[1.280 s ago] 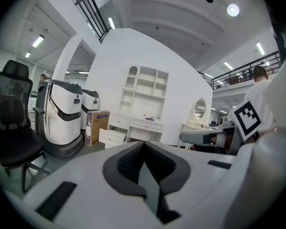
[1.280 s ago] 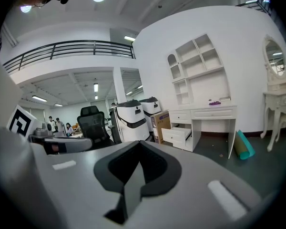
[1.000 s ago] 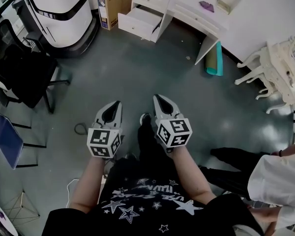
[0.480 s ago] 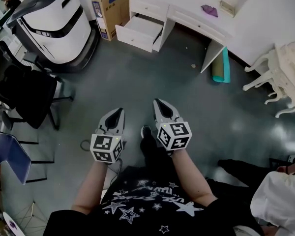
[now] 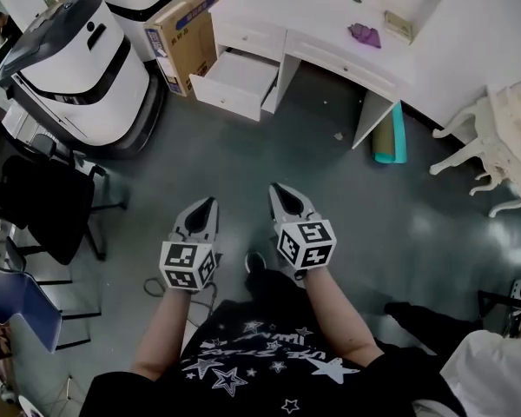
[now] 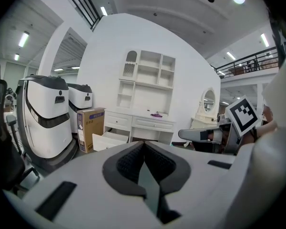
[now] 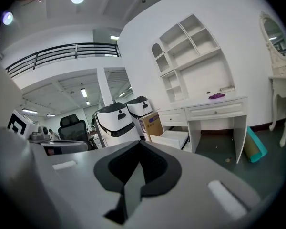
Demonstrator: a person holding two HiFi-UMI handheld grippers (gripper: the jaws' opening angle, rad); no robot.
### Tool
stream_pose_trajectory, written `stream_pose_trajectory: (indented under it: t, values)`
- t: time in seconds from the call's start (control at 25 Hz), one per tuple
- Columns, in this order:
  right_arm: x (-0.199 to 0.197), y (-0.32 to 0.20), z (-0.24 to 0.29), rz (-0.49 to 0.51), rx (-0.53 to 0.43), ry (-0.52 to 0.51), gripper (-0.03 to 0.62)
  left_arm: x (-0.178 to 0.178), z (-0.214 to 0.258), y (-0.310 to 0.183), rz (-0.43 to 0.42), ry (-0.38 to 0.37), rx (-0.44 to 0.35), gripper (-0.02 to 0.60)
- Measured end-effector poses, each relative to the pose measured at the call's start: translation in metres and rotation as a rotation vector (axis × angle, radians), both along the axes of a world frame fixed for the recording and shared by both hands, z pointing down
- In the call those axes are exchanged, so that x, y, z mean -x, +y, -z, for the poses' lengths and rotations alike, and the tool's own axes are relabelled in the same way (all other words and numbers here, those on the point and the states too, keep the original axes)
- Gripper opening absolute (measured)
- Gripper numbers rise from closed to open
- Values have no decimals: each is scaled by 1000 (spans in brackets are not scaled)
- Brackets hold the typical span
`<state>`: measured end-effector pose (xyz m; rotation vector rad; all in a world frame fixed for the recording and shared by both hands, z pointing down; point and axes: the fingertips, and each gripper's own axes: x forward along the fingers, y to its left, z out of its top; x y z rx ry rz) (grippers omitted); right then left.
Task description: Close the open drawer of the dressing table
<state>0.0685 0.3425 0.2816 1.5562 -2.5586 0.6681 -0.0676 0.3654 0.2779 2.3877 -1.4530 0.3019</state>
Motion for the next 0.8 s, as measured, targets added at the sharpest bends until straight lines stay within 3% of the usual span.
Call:
stream_pose_trajectory:
  t: [0.36,0.8]
  values:
    - [-9,-70,-8,21,34,-40,2,0,11,-71,45,-27,-21,9]
    - [3,-109,-36,43,88,28,2,19,-13,-111,76,-12,22,9]
